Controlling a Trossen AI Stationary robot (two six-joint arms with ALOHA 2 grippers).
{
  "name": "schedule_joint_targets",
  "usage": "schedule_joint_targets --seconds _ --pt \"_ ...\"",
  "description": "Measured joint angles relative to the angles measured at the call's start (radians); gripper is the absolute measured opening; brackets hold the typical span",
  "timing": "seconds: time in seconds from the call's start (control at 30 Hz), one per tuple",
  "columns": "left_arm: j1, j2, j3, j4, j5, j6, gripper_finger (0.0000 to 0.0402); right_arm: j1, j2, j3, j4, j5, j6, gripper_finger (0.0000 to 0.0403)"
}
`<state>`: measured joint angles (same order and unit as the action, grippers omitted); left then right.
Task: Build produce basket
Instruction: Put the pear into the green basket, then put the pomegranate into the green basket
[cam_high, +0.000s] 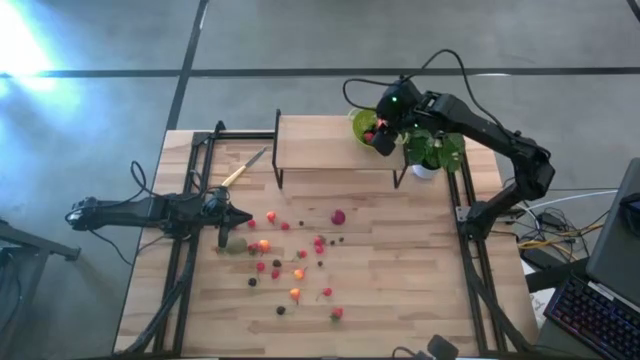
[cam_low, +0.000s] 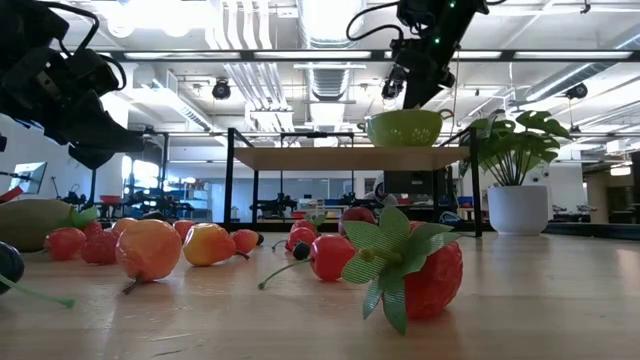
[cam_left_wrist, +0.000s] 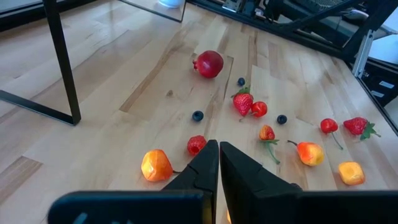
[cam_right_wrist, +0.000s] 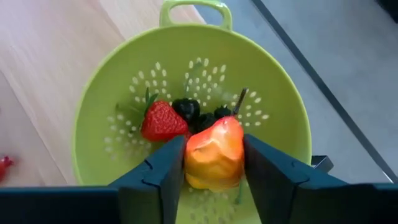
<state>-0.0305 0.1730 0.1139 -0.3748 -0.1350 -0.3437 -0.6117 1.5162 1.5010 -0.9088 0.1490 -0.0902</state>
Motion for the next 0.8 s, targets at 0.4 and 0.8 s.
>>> schedule_joint_targets --seconds 0.4,0.8 --pt "0.0 0.0 0.0 0.0 0.0 0.0 0.0021 0.039 -0.005 0.0 -0.022 -0.325 0.044 0.0231" --pt "0.0 0.0 0.0 0.0 0.0 0.0 0.0021 0.374 -0.002 -0.002 0.158 -0.326 0.116 0.0174"
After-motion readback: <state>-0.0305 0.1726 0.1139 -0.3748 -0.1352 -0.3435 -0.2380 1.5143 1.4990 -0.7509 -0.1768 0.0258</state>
